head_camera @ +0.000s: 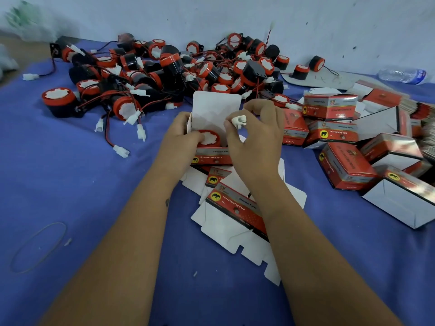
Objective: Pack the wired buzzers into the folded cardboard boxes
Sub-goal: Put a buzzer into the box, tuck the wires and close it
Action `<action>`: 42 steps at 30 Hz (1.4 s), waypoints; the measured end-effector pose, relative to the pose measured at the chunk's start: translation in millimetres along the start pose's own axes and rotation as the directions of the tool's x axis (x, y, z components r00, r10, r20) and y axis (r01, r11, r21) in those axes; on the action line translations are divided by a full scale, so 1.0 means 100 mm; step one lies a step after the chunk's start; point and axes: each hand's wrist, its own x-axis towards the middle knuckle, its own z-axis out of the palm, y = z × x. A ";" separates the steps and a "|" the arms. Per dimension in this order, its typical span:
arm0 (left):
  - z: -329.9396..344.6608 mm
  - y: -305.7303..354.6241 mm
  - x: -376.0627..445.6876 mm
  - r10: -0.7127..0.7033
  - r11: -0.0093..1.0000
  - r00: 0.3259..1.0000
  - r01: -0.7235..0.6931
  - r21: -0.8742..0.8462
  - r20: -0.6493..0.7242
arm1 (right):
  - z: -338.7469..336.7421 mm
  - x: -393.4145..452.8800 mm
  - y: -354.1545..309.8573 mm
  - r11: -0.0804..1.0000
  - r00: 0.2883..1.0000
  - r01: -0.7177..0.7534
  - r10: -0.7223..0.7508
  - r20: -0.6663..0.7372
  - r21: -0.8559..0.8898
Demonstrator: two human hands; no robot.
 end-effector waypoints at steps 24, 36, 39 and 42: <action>0.04 -0.03 -0.03 0.068 0.997 0.997 -0.069 0.044 0.038 | -0.07 0.04 -0.06 0.998 0.982 -0.059 0.055 0.182 0.019; 0.04 -0.05 -0.01 0.063 0.997 0.998 -0.062 0.050 -0.018 | -0.11 0.00 -0.07 0.945 0.951 0.291 -0.269 0.150 -0.152; 0.04 -0.02 -0.01 0.062 0.996 0.998 -0.061 0.061 -0.015 | -0.08 -0.02 -0.09 0.979 0.966 0.206 -0.203 0.160 0.000; 0.02 0.05 -0.04 0.003 0.989 1.000 -0.003 -0.150 -0.004 | -0.03 -0.03 -0.09 0.987 0.985 0.078 -0.099 0.144 0.143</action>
